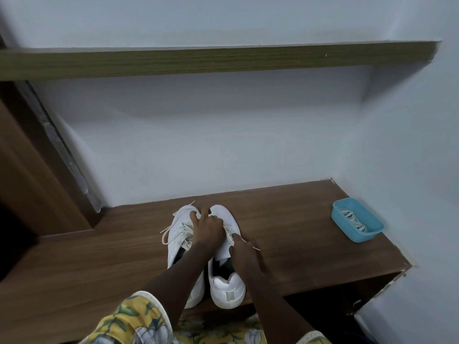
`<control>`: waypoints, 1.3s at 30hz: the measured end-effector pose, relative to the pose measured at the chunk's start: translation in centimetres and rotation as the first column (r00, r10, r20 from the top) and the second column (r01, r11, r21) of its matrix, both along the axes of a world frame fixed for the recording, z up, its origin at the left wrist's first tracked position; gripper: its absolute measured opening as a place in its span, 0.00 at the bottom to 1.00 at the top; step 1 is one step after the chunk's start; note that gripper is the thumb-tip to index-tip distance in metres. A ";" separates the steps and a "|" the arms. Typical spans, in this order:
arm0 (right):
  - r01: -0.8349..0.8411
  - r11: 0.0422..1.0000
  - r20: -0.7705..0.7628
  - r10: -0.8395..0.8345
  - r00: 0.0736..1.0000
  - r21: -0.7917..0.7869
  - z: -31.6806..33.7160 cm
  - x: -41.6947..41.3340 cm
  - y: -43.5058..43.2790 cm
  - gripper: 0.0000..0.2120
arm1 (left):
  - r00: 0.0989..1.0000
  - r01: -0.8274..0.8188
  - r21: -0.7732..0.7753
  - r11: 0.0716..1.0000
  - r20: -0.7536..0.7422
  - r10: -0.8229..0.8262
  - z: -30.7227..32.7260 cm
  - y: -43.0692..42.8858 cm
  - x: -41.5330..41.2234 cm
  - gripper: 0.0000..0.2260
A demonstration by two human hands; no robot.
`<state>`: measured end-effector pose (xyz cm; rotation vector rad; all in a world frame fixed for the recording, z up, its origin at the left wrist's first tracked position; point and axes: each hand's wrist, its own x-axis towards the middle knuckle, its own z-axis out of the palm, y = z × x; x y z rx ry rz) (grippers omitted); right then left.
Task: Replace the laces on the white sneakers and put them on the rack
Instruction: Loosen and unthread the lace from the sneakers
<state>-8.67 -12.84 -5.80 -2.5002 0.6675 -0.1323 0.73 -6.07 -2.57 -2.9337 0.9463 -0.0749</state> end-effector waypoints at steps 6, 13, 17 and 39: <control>-0.004 1.000 -0.009 0.005 1.000 0.020 -0.3 0.2 0.1 0.14 | 0.996 -0.085 -0.053 0.995 -0.014 0.085 0.1 0.6 -0.3 0.11; 0.025 0.998 -0.031 -0.023 0.999 0.065 -0.6 0.5 0.3 0.14 | 0.954 -0.300 -0.154 0.941 -0.048 0.296 -0.8 2.0 1.1 0.09; 0.020 0.999 -0.044 -0.018 0.999 0.046 -0.7 0.7 0.3 0.14 | 0.916 -0.401 -0.201 0.894 -0.071 0.395 -0.8 3.0 1.6 0.09; 0.031 0.998 -0.054 -0.028 0.998 0.056 -0.8 0.6 0.2 0.15 | 0.708 -0.702 -0.400 0.589 -0.297 0.641 -0.5 4.8 3.5 0.09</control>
